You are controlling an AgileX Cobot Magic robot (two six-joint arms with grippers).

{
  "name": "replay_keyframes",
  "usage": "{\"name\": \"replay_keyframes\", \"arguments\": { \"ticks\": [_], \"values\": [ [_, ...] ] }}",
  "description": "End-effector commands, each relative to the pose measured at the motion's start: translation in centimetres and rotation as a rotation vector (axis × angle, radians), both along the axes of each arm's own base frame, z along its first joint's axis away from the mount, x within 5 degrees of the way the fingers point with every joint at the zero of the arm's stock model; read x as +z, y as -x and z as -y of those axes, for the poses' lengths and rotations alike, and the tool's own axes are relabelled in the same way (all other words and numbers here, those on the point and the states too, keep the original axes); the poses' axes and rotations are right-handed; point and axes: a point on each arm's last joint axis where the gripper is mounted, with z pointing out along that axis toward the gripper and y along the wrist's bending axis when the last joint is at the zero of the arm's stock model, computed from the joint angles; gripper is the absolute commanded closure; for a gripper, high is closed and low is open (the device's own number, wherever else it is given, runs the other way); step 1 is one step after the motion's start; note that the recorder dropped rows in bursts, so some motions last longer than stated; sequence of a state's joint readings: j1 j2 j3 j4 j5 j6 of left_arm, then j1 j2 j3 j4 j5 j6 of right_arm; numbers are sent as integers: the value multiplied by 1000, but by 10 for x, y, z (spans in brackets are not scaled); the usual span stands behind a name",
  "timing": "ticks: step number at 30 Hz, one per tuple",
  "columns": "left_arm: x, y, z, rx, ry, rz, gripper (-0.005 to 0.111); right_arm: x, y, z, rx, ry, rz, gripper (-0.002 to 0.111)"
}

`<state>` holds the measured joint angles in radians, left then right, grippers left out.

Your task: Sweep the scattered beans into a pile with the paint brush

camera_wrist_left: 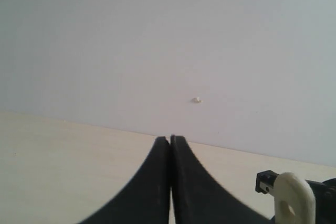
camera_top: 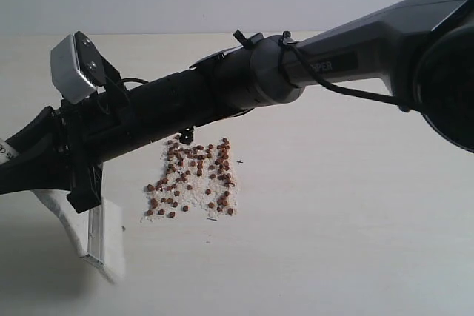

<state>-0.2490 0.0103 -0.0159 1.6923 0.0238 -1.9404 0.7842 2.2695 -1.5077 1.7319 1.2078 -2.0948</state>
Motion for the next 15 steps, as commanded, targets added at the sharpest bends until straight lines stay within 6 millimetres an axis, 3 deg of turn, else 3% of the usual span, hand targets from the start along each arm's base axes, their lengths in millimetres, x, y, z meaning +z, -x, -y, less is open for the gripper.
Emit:
{"name": "replay_keyframes", "arguments": {
  "ticks": [1,15],
  "values": [
    [-1,0,0,-4,-1,-4,107,-12,-1,-2,5,-1,-18,108],
    [-1,0,0,-4,-1,-4,107,-28,-16,-5,-60,46,-10,108]
  ]
}}
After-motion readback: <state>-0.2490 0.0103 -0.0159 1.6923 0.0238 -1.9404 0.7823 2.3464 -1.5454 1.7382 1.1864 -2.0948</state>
